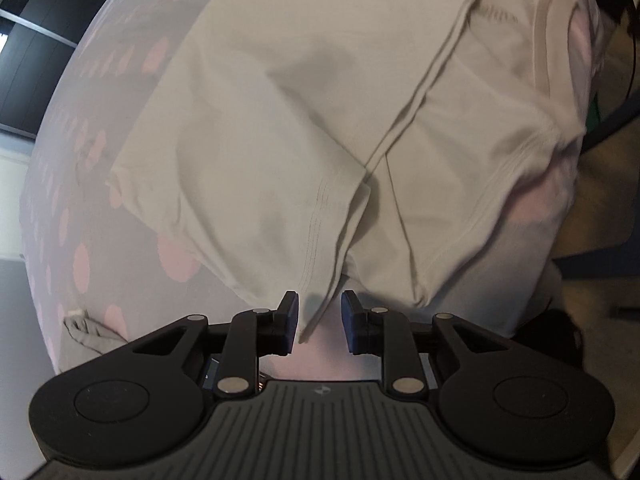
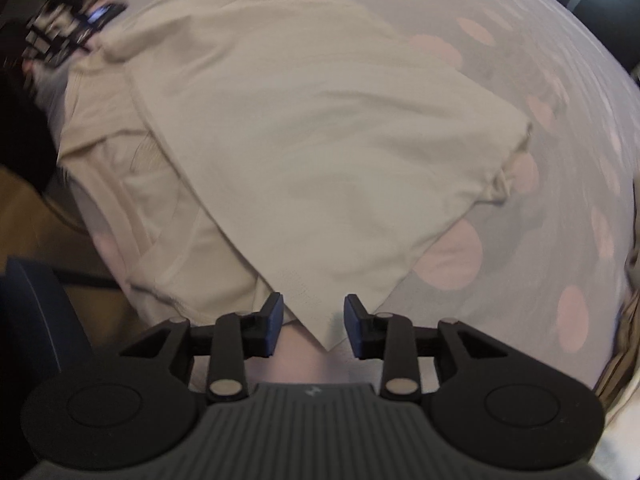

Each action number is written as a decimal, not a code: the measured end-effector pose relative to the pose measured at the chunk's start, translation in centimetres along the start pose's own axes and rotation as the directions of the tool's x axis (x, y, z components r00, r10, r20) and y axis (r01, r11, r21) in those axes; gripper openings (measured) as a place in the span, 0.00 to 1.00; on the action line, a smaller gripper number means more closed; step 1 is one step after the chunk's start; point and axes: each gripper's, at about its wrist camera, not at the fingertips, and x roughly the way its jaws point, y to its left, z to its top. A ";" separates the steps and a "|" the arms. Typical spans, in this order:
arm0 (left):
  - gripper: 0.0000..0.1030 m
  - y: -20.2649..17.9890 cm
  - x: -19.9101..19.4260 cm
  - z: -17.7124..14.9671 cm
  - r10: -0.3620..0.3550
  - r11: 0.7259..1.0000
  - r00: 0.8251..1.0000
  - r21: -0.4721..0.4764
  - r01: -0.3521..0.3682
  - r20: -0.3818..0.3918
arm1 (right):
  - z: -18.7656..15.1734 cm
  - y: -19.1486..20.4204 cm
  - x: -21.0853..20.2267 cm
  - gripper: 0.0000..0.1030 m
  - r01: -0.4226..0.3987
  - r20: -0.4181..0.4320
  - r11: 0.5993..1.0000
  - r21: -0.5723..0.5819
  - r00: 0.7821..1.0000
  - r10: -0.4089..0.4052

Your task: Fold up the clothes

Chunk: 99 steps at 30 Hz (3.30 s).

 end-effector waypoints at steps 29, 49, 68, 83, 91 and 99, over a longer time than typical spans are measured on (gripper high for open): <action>0.00 -1.6 -2.2 -2.4 0.130 0.991 0.991 0.037 -0.131 0.040 | -2.8 1.7 1.5 0.02 0.403 0.141 0.749 -0.525 0.910 -0.391; 0.00 -6.1 -8.3 -1.9 -0.048 0.958 0.996 0.284 0.026 0.073 | -6.2 2.4 -3.2 0.02 0.285 0.000 0.776 -0.562 0.939 -0.344; 0.28 -3.3 -7.4 -1.7 -0.222 0.973 0.968 0.095 0.212 0.117 | -6.3 2.6 -2.2 0.31 0.074 -0.088 0.837 -0.542 0.986 -0.144; 0.43 12.9 -2.7 -0.7 -0.036 0.737 0.946 -0.630 0.243 0.322 | -0.4 -6.0 -3.1 0.33 0.198 0.153 0.980 -0.005 0.969 -0.195; 0.45 18.4 2.7 -2.4 -0.022 0.478 0.949 -0.831 0.285 0.313 | 3.0 -13.3 -1.0 0.33 0.117 0.212 0.894 0.432 0.951 -0.227; 0.38 20.6 5.3 -1.5 -0.063 0.383 0.931 -0.853 0.354 0.358 | 3.9 -20.2 1.9 0.39 -0.035 0.234 0.653 0.757 0.947 -0.220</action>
